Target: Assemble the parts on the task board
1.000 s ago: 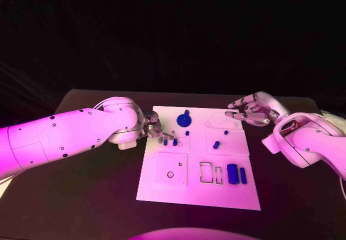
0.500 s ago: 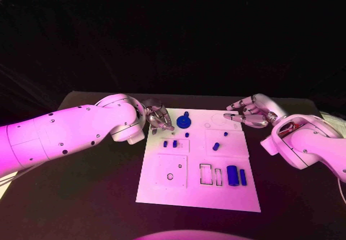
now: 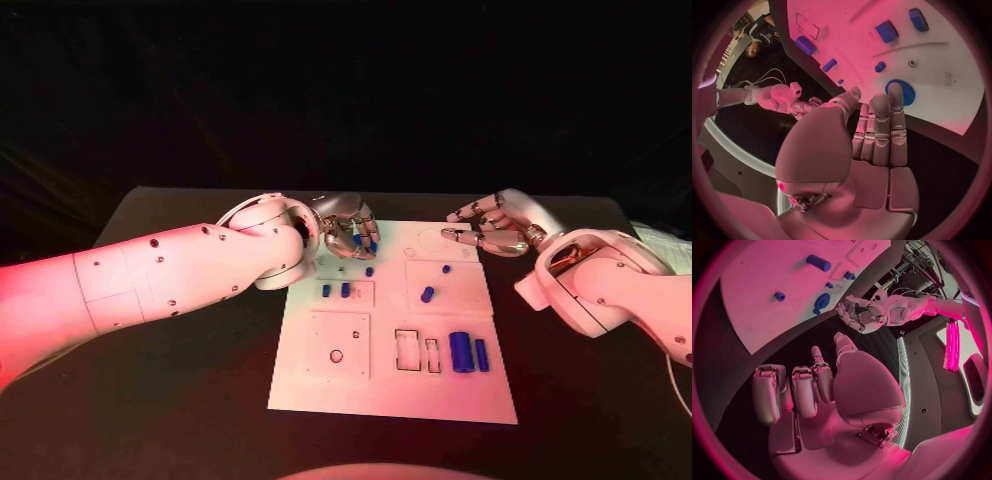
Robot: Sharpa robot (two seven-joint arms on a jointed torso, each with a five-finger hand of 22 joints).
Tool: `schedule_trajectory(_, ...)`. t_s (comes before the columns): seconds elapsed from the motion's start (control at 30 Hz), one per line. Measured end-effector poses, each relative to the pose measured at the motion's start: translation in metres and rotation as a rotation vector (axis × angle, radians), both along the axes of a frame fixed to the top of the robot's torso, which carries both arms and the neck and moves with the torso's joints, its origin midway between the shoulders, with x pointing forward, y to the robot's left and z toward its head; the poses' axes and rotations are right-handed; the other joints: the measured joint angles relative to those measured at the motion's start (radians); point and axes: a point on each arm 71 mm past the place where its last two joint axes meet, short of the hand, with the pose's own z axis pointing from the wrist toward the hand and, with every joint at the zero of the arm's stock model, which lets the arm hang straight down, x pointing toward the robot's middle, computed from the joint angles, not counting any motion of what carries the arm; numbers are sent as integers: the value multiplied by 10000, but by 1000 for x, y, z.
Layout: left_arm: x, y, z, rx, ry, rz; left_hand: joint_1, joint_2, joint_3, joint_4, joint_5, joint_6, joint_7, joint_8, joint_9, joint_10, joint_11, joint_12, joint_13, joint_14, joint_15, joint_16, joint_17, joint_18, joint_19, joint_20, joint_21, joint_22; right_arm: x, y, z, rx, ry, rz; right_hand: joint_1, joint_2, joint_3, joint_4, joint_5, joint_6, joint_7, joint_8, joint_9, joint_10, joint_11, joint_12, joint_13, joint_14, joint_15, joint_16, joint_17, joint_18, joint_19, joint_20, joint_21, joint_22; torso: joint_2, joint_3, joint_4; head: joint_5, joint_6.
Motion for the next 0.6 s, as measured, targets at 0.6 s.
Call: schedule_trajectory(0.6,9,-21,-17,1995,-741,-1256,-54,54,-401,-142,0,860,-99,-771,-1120,696,-66,-1232,-1564,1750,-132,4137,3717,-570,2642,-166,5204,3786,0,2,0,20,1,43,0,0,0,0,41,0,0,0,0,0,0,0,0,0,0,0,-2,0,0,0,0,-2,-4,2,9,-76,12)
